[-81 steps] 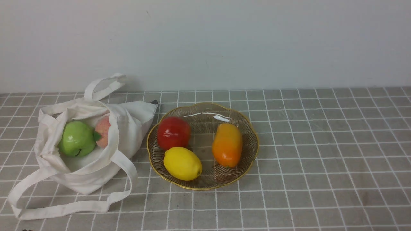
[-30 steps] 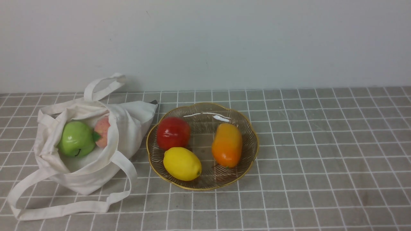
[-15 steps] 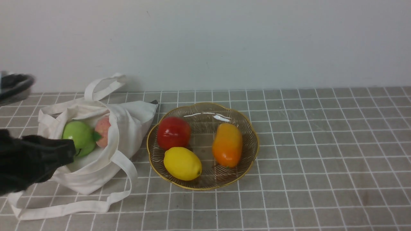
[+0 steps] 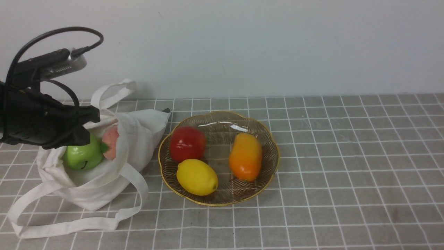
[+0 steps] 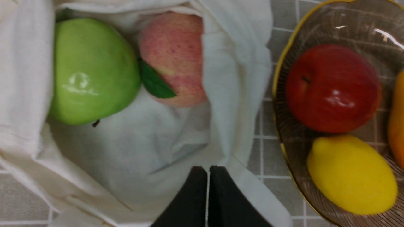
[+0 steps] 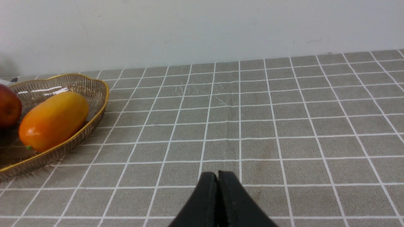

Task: Take the fruit out of the bag on the grey coffee tablecloth and place them on the plate.
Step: 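Reach into the white bag and grasp the apple with the left gripper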

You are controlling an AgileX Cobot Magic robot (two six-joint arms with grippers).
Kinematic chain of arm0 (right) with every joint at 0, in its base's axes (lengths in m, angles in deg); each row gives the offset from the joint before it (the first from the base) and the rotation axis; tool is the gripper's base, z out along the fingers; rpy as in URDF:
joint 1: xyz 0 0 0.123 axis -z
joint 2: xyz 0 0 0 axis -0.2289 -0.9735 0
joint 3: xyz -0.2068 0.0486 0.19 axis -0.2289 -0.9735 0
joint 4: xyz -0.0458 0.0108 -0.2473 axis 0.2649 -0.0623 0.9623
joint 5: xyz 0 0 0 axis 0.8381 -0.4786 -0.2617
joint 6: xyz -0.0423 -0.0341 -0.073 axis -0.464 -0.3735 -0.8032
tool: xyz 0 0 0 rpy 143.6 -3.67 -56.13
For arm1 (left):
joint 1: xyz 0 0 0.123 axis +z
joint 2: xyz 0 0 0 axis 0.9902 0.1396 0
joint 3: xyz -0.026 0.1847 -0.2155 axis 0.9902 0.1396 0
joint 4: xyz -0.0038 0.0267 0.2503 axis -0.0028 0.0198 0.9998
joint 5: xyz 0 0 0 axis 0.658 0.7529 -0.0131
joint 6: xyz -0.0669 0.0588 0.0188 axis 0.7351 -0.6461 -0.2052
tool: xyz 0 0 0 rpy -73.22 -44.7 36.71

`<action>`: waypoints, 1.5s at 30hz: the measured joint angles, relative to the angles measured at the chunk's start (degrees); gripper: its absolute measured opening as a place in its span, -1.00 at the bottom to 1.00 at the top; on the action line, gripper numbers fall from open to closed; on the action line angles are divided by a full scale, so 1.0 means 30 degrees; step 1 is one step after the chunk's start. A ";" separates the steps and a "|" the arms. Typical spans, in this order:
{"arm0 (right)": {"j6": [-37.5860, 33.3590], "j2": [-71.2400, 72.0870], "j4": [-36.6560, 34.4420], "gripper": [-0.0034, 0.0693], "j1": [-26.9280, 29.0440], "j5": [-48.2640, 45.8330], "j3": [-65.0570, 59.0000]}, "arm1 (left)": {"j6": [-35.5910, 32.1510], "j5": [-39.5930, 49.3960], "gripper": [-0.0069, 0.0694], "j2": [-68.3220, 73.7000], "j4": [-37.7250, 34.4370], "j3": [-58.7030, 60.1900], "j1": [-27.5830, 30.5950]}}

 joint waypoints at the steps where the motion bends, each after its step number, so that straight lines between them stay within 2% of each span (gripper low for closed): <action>1: 0.0000 0.0000 0.0000 -0.95 0.0000 0.0000 0.0000 | 0.0000 -0.0455 -0.84 0.0664 0.0018 -0.0004 0.0063; 6: 0.0000 0.0000 0.0000 -0.95 0.0000 0.0000 0.0000 | 0.0000 -0.1792 -0.82 0.2027 0.0171 -0.0018 0.0063; 9: 0.0000 0.0000 0.0000 -0.95 0.0000 0.0000 0.0000 | 0.0044 -0.2669 -0.70 0.2696 0.0848 -0.0018 0.0063; 12: 0.0000 0.0000 0.0000 -0.95 0.0000 0.0000 0.0000 | 0.0342 -0.3420 -0.47 0.3107 0.1316 -0.0018 0.0063; 21: 0.0000 0.0000 0.0000 -0.95 0.0000 0.0000 0.0000 | 0.0358 -0.4979 0.39 0.4502 0.2118 -0.0047 0.0063; 24: 0.0000 0.0000 0.0000 -0.95 0.0000 0.0000 0.0000 | 0.0363 -0.5284 0.60 0.4539 0.2892 -0.0106 0.0063; 26: 0.0000 0.0000 0.0000 -0.95 0.0000 0.0000 0.0000 | 0.0379 -0.5320 0.68 0.4538 0.3244 -0.0148 0.0063; 34: 0.0000 0.0000 0.0000 -0.95 0.0000 0.0000 0.0000 | 0.0988 -0.5613 0.74 0.4538 0.5455 -0.0146 0.0063; 40: 0.0000 0.0000 0.0000 -0.95 0.0000 0.0000 0.0000 | 0.2732 -0.6414 0.74 0.4572 0.7722 -0.0146 0.0063; 45: 0.0000 0.0000 0.0000 -0.95 0.0000 0.0000 0.0000 | 0.4008 -0.6878 0.74 0.5005 0.8426 -0.0308 0.0063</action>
